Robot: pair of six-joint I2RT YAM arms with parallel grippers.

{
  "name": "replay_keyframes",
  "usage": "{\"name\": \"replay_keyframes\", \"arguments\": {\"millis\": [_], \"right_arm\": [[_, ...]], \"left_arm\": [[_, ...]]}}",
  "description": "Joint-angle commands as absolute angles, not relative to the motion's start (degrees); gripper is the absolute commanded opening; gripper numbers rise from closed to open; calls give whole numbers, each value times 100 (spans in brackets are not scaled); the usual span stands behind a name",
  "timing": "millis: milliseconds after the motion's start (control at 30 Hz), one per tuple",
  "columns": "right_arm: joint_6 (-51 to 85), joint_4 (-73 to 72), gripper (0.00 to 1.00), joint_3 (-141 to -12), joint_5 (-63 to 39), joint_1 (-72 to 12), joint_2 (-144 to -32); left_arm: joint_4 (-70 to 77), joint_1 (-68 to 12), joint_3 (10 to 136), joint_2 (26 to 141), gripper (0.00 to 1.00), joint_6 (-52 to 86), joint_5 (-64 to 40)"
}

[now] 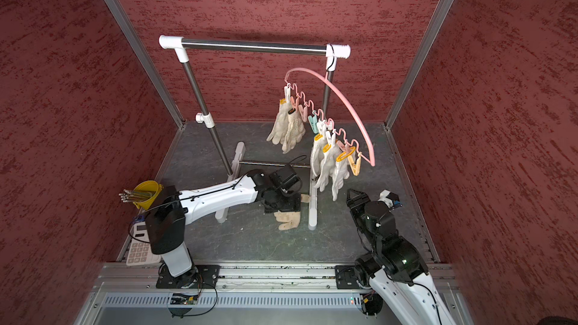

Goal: Clip the gloves onto a hanger to dry
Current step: Adjust the glove at the center of the board.

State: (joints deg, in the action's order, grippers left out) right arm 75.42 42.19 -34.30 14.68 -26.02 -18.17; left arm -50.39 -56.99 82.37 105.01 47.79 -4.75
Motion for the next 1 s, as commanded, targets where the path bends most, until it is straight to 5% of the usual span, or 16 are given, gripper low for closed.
{"name": "replay_keyframes", "arguments": {"millis": [0,233,433,633,967], "right_arm": [[7444,3987,63,-3502,1674,-2582,-1672],[7269,3852,62,-3590,1681,-2579,-1748],[7109,3832,62,-3722,1739,-2578,-1810],[6996,3911,63,-3861,1854,-2584,-1784],[6783,4131,64,-4034,2052,-2582,-1772]], "left_arm": [[-5659,-5816,8730,10981,92,4380,-171],[-6136,-5827,9391,11878,90,4307,-79],[-6354,-5761,9649,12303,39,4338,-189],[-6346,-5751,9557,12212,0,4433,-91],[-4681,-5784,7826,9223,0,4068,-175]]}}
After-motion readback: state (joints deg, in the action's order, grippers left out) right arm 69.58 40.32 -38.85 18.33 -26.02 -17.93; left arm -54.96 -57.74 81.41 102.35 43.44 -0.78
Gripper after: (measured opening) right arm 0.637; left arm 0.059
